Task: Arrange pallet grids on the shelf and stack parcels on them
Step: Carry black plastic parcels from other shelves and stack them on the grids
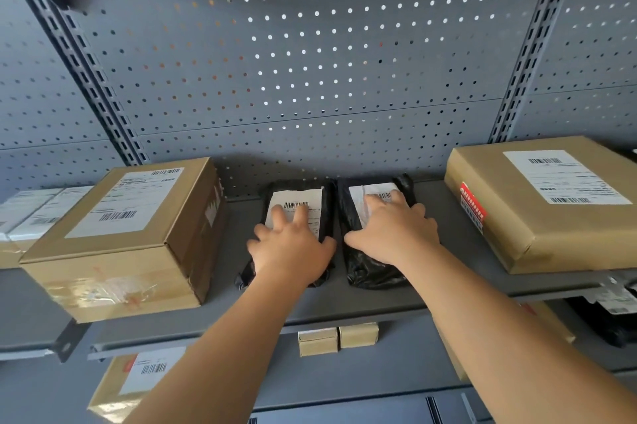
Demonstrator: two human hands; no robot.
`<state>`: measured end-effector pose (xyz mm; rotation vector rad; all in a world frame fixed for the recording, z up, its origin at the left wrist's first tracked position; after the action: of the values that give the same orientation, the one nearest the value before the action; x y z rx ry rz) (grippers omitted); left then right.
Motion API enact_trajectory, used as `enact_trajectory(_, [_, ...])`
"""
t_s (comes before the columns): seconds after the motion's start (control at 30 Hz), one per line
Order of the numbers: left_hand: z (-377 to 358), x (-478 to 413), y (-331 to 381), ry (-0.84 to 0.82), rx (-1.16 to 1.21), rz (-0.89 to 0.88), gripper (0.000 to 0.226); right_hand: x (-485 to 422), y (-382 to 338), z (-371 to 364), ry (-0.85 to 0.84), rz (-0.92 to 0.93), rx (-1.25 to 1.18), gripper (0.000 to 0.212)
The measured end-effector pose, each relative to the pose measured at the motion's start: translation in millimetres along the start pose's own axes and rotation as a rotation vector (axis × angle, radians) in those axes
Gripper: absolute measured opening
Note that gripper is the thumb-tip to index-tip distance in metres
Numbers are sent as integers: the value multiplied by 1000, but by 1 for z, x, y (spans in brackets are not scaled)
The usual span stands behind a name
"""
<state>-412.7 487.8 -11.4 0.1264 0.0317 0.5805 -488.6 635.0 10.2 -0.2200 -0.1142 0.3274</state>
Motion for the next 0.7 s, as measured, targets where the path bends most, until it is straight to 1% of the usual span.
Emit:
enact_trajectory(0.23, [2, 34, 10, 27, 41, 51, 73, 25, 12, 1, 3, 64, -36, 59])
enact_trajectory(0.37, [7, 61, 13, 110, 50, 109, 71, 42, 24, 6, 29, 115, -45, 52])
enact_trajectory(0.5, [20, 94, 19, 216, 61, 154, 73, 61, 32, 19, 85, 174, -59, 56])
enact_trajectory(0.6, [34, 118, 24, 313, 74, 159, 71, 75, 37, 34, 98, 201, -145, 59])
enact_trajectory(0.7, [46, 143, 24, 422, 83, 167, 67, 89, 38, 47, 116, 235, -240, 70])
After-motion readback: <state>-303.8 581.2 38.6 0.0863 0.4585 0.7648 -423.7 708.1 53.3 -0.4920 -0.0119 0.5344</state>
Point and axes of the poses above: each hand's wrist, its own x-axis away from the middle knuckle, its own z-axis out of the back of the hand, y = z × x, the point moved 3 cm from there along -x, towards the middle knuckle, and after that the axes turned 1 degree about y, right-handed, at the moved point
